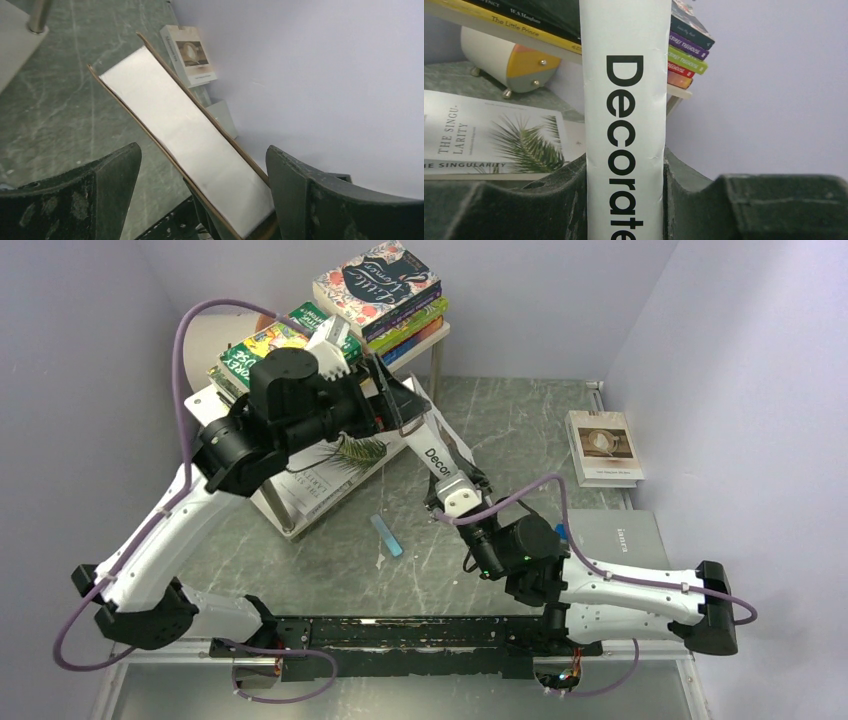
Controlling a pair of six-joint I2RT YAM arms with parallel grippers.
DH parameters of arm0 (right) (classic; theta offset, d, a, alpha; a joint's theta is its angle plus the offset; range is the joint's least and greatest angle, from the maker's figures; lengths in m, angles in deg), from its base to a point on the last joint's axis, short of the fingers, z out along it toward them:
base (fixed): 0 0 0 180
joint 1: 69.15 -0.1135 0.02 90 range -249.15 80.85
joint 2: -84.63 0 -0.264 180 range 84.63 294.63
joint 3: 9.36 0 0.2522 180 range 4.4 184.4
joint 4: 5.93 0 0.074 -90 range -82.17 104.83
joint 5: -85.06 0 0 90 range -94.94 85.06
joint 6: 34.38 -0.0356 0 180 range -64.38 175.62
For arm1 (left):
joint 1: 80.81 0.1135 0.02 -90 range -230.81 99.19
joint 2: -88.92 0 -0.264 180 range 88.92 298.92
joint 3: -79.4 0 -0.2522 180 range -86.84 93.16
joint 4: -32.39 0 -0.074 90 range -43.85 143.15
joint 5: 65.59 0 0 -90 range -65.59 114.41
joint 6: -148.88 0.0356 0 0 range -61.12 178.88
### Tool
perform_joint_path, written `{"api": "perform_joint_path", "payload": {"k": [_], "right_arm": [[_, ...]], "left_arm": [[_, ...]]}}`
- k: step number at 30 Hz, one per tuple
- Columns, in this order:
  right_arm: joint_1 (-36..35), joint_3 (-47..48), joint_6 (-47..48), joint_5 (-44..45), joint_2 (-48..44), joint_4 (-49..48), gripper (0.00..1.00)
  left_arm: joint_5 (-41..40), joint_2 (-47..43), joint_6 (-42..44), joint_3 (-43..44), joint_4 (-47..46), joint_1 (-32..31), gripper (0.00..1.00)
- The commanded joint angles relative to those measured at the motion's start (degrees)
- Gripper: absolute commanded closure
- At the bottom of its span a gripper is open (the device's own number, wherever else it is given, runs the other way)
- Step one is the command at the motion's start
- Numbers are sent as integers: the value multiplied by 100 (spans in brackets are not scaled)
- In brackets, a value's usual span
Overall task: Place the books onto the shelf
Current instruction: Pick up the book from the center of the board.
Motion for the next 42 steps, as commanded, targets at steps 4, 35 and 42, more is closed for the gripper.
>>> {"api": "perform_joint_path", "payload": {"k": [4,35,42], "right_arm": [[-2,-42,693,-5,-288,-358,63],[24,-525,2824,-975,-513,-496,44],[25,-345,1629,-935,-730,581,7]], "left_arm": [[1563,342,-902,-48,-861,719,2],[2932,877,-260,392,-385,1050,71],[2561,864,-237,712,-625,1176,73]]}}
